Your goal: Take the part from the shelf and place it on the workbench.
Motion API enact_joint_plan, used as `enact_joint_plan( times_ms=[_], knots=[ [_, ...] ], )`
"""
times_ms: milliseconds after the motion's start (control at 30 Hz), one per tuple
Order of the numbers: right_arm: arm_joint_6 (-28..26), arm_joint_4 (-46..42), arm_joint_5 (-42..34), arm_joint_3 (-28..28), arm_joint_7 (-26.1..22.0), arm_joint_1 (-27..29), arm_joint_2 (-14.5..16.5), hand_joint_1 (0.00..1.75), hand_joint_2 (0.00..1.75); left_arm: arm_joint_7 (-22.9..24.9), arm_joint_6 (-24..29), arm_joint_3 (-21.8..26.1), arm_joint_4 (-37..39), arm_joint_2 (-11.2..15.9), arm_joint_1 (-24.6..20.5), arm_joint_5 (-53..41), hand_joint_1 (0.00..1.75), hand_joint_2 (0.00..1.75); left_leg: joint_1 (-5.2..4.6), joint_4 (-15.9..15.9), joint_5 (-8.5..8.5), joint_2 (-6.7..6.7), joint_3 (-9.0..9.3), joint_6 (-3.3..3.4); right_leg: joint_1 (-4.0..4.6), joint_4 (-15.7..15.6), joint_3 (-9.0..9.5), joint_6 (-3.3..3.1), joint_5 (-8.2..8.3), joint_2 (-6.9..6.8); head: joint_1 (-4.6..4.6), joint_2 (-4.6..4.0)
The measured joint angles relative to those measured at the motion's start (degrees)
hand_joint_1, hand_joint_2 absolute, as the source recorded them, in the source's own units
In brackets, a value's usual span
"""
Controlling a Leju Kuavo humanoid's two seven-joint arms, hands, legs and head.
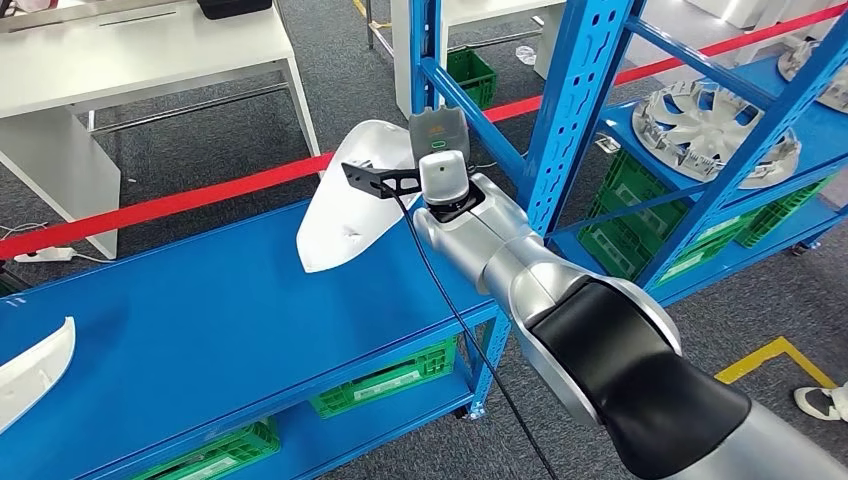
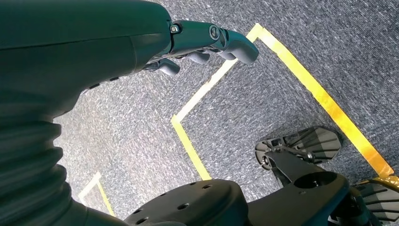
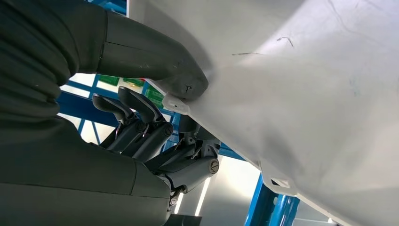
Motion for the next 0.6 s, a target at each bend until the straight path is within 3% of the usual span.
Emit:
enact_joint_plan(
  times_ms=[600],
  knots=[
    [0.4,0.0,0.5,0.0,0.8,1.1,-0.9,1.75,1.75,-0.3,0.0,-0.2,-0.5,-0.1,-0.7,-1.6,0.00,1.75,0.00,0.0,0.00,0.03,0.03,-0.01,0.01,0.0,-0.02,0.00,0.00,0.03,0.00,0.00]
  ],
)
